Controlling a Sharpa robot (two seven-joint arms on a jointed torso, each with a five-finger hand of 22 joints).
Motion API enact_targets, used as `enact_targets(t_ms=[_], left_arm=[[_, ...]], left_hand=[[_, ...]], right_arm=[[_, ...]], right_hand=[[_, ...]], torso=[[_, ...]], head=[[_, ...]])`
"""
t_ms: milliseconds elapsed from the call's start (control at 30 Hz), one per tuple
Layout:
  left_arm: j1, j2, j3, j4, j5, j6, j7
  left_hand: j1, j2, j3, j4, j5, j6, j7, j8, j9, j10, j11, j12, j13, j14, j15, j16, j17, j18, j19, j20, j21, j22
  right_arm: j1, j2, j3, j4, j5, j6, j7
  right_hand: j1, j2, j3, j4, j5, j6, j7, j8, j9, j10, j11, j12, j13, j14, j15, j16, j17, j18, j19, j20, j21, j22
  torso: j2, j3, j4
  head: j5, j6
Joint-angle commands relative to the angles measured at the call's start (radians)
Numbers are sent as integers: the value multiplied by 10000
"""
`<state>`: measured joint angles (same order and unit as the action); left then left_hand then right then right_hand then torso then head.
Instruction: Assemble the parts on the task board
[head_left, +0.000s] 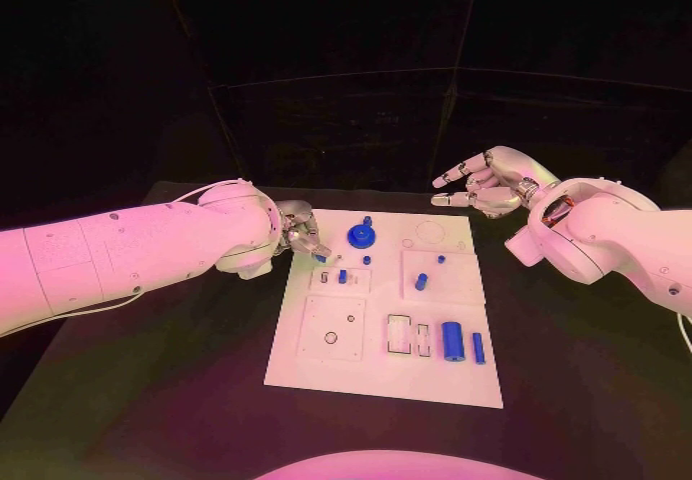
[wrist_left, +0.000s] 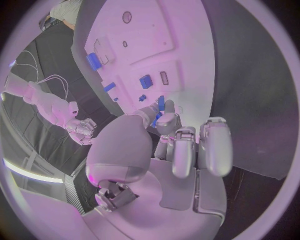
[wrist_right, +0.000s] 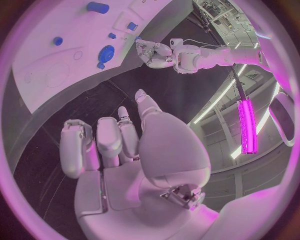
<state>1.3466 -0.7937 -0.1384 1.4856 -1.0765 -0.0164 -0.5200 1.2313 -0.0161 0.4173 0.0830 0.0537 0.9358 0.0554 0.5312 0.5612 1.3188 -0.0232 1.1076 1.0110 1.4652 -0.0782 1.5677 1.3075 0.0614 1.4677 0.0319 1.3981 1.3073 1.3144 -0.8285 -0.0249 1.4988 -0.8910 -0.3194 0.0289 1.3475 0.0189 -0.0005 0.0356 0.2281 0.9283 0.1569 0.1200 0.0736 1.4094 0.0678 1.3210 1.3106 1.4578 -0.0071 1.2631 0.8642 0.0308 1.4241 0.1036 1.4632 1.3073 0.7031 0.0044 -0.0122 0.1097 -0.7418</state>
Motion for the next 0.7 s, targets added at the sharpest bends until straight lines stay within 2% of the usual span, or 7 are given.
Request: enact_targets(t_ms=[33, 267, 467, 600, 700], left_arm=[[-85, -110, -4, 195, -541, -596, -160], [-353, -265, -10, 477, -692, -968, -177], [-525, -325, -11, 606, -717, -1188, -105], [-617, -370, -12, 669, -722, -1243, -73], [-655, -383, -12, 687, -723, -1255, -66]], left_hand=[[-60, 1, 1183, -1084, 11, -12, -38, 56, 13, 60, 9, 40, 1, 1056, -11, 31, 2633, -85, 176, -15, -19, 493], [-88, -15, 1216, -1087, 11, -8, -43, 75, 18, 77, 5, 51, 7, 1056, -15, 31, 2633, -87, 182, -18, -11, 503], [-129, -37, 1263, -1089, 11, 1, -51, 105, 26, 90, -2, 51, -5, 1056, -21, 31, 2633, -87, 185, -24, -10, 505], [-148, -42, 1276, -1084, 10, 3, -53, 115, 29, 82, -3, 28, -35, 1056, -22, 31, 2633, -86, 184, -26, -16, 499], [-148, -42, 1276, -1084, 10, 3, -53, 115, 29, 82, -3, 28, -35, 1056, -22, 31, 2633, -86, 184, -26, -16, 499]], right_arm=[[19, 7, 6, -6, -14, 53, 73], [19, 7, 6, -20, -14, 57, 82], [19, -1, 6, -23, -14, 64, 84], [19, -14, 6, -24, -14, 72, 89], [19, -12, 6, -31, -14, 74, 92]], right_hand=[[-71, 49, -31, -16, 65, 38, -14, 62, -12, 5, -22, -13, 226, 26, -45, -51, -1, 176, -45, -23, -55, 763], [-71, 49, -31, -16, 65, 38, -14, 62, -12, 5, -22, -13, 226, 26, -45, -51, -1, 176, -45, -23, -55, 763], [-71, 49, -31, -16, 65, 38, -14, 62, -12, 5, -22, -13, 226, 26, -45, -51, -1, 176, -45, -23, -55, 763], [-71, 49, -31, -16, 65, 38, -14, 62, -12, 5, -22, -13, 226, 26, -45, -51, -1, 176, -45, -23, -55, 763], [-71, 49, -31, -16, 65, 38, -14, 62, -12, 5, -22, -13, 226, 26, -45, -51, -1, 176, -45, -23, -55, 763]], torso=[[-1, 0, -3], [6, 1, -16], [2, 3, -23], [5, -5, -7], [3, 6, -16]], head=[[11, -17], [39, -30], [61, -35], [47, -37], [79, -34]])
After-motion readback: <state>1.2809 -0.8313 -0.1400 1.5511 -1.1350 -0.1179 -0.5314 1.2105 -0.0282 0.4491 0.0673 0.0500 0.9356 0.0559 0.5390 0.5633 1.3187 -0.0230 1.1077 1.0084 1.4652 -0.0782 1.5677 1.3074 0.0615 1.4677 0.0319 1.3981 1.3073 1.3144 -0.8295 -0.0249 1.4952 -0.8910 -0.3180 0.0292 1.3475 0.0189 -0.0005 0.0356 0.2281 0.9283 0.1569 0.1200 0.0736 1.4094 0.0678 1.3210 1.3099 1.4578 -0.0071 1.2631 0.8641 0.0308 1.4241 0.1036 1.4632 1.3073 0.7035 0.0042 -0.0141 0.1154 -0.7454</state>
